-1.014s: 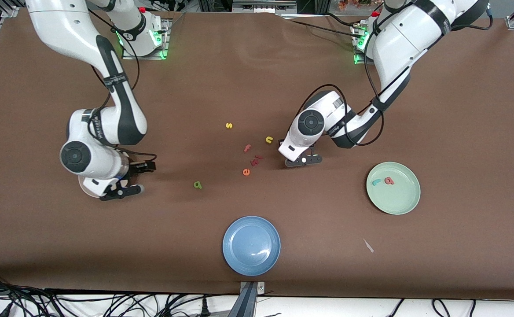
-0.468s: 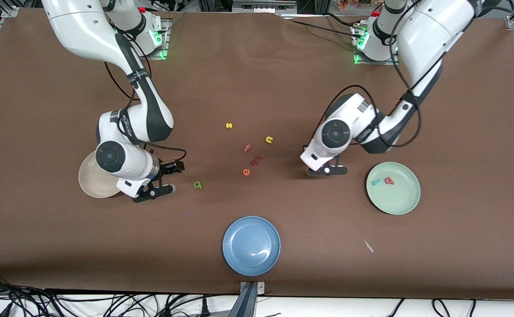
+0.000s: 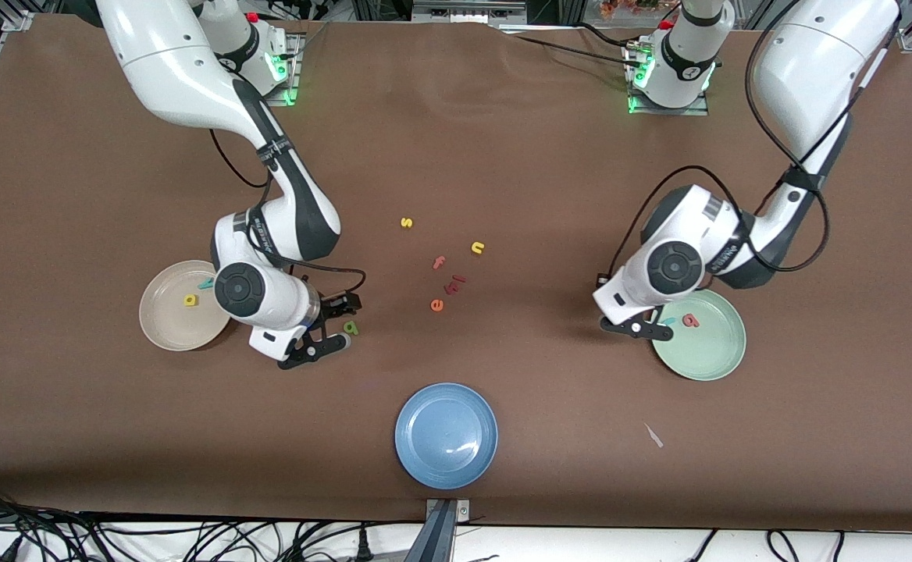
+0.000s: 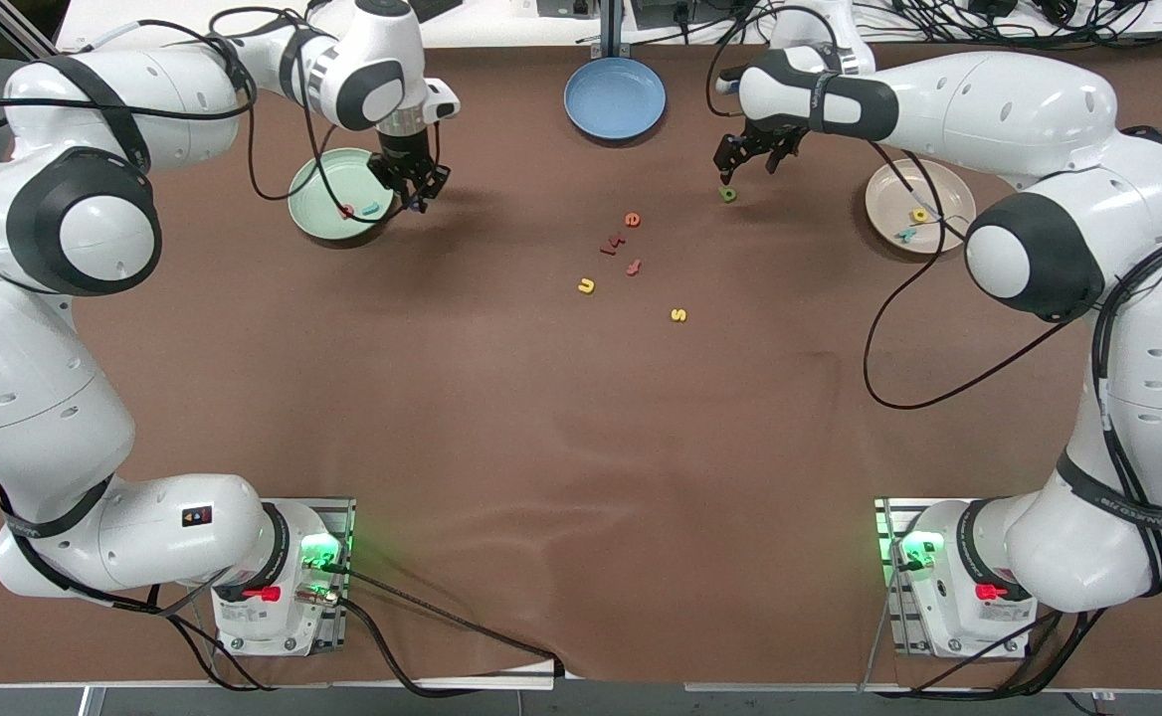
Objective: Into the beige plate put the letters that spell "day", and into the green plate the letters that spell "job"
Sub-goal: 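Carry the o to the green plate while the right gripper grasps the green b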
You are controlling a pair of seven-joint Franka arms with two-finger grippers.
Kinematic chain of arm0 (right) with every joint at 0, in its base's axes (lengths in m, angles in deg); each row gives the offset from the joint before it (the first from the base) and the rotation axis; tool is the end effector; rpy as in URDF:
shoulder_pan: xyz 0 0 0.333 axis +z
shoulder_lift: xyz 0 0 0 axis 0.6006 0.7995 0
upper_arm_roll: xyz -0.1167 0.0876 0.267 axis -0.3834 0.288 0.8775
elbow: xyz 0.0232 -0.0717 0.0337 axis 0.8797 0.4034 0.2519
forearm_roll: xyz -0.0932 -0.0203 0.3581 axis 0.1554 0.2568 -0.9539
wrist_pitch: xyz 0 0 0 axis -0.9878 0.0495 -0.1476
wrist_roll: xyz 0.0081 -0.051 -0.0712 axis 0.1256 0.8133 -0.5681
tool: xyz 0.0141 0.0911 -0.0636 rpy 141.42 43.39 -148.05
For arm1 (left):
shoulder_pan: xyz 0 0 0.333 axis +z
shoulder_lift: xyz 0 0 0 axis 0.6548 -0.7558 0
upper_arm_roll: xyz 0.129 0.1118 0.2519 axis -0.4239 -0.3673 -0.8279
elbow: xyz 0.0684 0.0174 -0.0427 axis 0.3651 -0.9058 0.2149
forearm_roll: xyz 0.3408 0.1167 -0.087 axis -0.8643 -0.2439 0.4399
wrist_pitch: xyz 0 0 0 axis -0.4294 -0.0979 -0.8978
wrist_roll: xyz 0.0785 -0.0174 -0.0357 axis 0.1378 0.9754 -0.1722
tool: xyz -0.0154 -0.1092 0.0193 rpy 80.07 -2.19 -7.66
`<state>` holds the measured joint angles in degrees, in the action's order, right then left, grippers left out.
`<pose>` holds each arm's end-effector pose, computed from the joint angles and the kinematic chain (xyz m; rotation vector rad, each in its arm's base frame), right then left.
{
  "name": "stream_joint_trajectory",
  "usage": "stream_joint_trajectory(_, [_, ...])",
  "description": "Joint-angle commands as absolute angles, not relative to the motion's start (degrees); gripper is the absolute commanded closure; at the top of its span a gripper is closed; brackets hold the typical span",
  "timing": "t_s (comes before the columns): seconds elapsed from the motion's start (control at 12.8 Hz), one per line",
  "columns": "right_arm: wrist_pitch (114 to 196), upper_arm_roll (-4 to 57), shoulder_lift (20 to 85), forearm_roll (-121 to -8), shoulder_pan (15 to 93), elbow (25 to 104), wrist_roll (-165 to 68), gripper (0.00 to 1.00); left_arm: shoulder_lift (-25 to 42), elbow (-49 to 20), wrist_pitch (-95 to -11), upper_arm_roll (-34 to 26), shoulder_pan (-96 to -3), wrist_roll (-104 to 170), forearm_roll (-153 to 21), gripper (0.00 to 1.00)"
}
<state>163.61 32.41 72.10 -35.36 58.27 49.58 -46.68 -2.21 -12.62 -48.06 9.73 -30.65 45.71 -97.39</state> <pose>0.6344 0.2620 0.2247 -2.9856 -0.5340 0.1262 0.5922 -0.1769 0.2503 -3.0089 0.3058 0.3544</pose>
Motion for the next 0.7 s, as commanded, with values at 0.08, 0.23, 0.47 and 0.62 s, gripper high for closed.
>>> stream_joint_trajectory(0.08, [167.7,33.8,76.0,-35.3,58.5,47.1,-47.4,0.0,-3.1,-9.5,-46.8,6.3,-27.1,31.0,-101.1,1.0])
stream_joint_trajectory(0.23, [168.2,33.8,77.1,-35.3,58.9,47.0,-48.3,0.01,-5.1,-7.8,-47.1,4.7,-26.1,26.7,-101.0,1.0])
stream_joint_trajectory(0.47, [170.6,33.8,77.9,-34.6,59.3,47.0,-49.3,0.1,-11.1,-4.6,-53.3,3.1,-26.3,26.5,-104.4,1.0])
stream_joint_trajectory(0.62, [171.2,33.8,78.2,-33.8,59.3,47.1,-52.2,0.21,-12.2,-4.6,-56.5,2.4,-26.1,26.3,-106.5,1.0])
